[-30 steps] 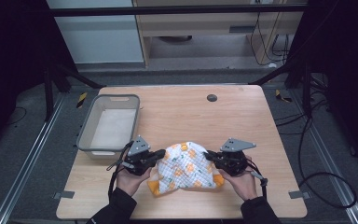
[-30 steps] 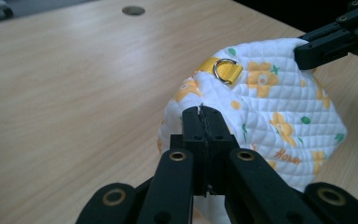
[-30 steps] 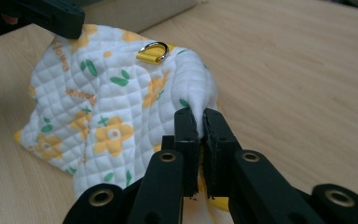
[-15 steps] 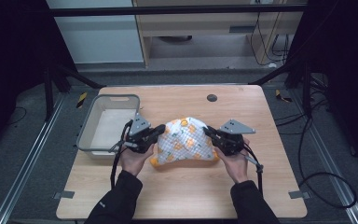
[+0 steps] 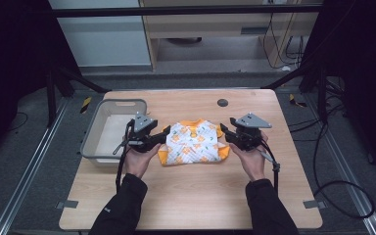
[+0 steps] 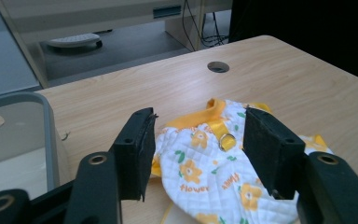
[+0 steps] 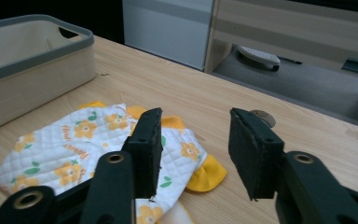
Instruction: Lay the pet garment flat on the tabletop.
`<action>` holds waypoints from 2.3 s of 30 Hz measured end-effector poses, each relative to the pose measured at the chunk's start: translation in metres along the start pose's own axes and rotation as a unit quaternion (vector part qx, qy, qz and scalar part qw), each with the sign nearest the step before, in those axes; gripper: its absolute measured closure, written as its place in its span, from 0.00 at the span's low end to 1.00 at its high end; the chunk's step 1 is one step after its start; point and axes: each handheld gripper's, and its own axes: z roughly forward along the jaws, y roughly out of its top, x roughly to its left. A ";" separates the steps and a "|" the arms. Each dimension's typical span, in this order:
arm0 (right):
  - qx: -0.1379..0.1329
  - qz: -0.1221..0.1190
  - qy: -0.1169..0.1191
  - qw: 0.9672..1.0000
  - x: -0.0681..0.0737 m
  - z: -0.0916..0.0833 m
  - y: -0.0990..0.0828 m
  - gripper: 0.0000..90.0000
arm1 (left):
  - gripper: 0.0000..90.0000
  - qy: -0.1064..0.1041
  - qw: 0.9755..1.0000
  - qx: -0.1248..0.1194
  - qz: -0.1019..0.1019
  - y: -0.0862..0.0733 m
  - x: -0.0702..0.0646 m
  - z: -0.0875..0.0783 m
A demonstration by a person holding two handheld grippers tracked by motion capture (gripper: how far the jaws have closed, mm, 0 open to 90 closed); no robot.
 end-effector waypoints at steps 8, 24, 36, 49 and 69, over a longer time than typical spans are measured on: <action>0.010 -0.012 0.027 1.000 -0.004 -0.030 -0.012 0.46 | 0.40 -0.017 0.999 0.030 0.029 -0.013 -0.002 -0.021; 0.089 -0.017 0.070 0.993 0.002 -0.022 -0.077 0.42 | 0.36 -0.027 0.991 0.120 0.050 -0.083 -0.010 -0.006; 0.138 -0.044 0.087 0.986 0.019 0.014 -0.095 0.48 | 0.46 -0.027 0.986 0.152 0.069 -0.099 -0.012 0.022; 0.157 -0.047 0.106 0.981 0.024 0.027 -0.097 0.87 | 0.89 -0.050 0.984 0.165 0.050 -0.099 -0.018 0.031; 0.076 -0.010 0.188 0.979 0.033 -0.063 -0.055 0.92 | 0.93 -0.132 0.985 0.103 0.031 -0.058 -0.031 -0.056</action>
